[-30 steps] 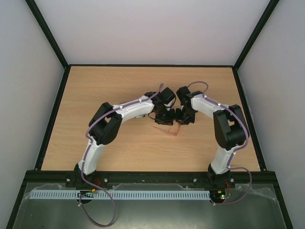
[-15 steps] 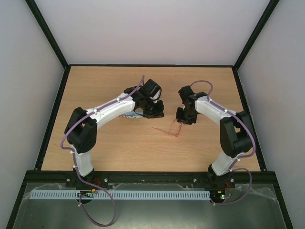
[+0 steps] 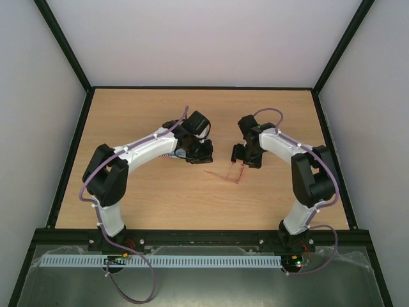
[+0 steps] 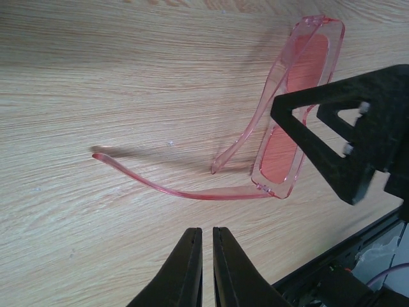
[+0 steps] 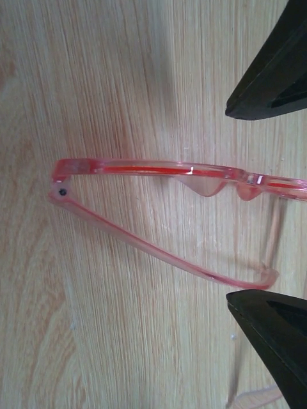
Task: Organize the sunglasses
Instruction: Fold the sunglasses at the center of the board.
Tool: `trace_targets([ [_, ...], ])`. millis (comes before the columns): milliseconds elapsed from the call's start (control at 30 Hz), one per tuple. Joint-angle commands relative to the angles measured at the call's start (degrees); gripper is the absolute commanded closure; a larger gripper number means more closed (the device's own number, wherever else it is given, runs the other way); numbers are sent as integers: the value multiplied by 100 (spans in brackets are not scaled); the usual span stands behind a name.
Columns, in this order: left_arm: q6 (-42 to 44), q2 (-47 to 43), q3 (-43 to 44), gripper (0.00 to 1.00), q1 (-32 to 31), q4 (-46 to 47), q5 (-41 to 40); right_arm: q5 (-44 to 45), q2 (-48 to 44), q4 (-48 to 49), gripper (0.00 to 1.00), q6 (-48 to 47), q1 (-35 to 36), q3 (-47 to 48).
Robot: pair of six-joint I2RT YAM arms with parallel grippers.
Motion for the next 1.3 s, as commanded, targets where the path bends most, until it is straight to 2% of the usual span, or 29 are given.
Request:
trace_targets([
  [0,55,-104,-71,91,23,-99,68,12,327,-87,25,99,28,215],
  [167,100,-59,-172,91,-15,-85,154,24,580,-86,26,106,28,408],
  [367,102,-13,-327,92,-181,-76,236,79,616,-136,35,129,28,406],
  [500,76,-15,-415,92,-255,-45,287,-11,527,-23,26,86,29,339],
  [767,49,60,-342,92,-276,-31,331,-156,425,172,19,107,28,437],
  [1000,49,117,-311,92,-275,-30,350,-180,436,241,19,83,29,537],
  [1267,58,256,-223,92,-317,-74,397,9,865,-61,26,84,28,598],
])
